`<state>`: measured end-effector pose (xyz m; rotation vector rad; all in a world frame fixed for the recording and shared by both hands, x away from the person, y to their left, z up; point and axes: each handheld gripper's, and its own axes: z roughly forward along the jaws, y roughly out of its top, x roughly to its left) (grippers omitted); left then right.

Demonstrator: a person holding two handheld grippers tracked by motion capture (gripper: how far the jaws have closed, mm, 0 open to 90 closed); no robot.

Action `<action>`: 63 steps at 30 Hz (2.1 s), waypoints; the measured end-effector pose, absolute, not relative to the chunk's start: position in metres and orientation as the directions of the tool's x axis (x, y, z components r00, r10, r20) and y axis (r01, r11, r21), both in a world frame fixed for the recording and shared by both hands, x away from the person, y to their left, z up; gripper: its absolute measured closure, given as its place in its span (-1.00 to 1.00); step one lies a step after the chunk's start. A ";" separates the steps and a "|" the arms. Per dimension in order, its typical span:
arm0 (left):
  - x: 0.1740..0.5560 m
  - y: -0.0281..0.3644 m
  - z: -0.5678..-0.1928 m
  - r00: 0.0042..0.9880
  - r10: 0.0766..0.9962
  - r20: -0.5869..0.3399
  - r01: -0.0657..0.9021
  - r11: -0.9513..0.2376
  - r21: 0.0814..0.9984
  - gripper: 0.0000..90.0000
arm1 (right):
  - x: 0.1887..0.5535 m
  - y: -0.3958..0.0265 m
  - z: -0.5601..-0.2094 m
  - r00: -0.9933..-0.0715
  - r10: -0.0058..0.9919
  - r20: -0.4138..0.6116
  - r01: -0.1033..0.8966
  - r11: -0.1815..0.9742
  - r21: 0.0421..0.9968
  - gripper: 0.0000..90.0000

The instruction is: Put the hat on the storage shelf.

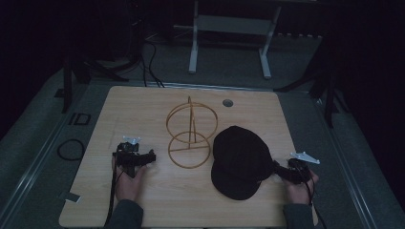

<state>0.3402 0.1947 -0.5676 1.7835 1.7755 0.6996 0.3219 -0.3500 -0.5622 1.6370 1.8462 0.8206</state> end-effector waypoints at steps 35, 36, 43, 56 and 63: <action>0.340 0.195 -0.568 0.005 1.000 -0.003 0.729 -0.002 0.684 -0.97 | 0.321 -0.355 -0.514 -0.240 0.967 0.090 0.670 0.097 0.736 -0.19; 0.340 0.195 -0.568 0.005 1.000 -0.003 0.729 -0.002 0.685 -0.97 | 0.321 -0.354 -0.512 -0.247 0.965 0.089 0.668 0.103 0.737 -0.19; 0.340 0.195 -0.568 0.005 1.000 -0.003 0.729 -0.002 0.685 -0.97 | 0.324 -0.341 -0.495 -0.329 0.943 0.051 0.646 0.186 0.740 -0.35; 0.340 0.195 -0.568 0.005 1.000 -0.003 0.729 -0.002 0.685 -0.97 | 0.331 -0.318 -0.483 -0.412 0.910 0.034 0.622 0.253 0.741 -0.56; 0.340 0.195 -0.568 0.005 1.000 -0.002 0.729 -0.002 0.684 -0.97 | 0.335 -0.305 -0.477 -0.449 0.893 0.029 0.604 0.280 0.746 -0.69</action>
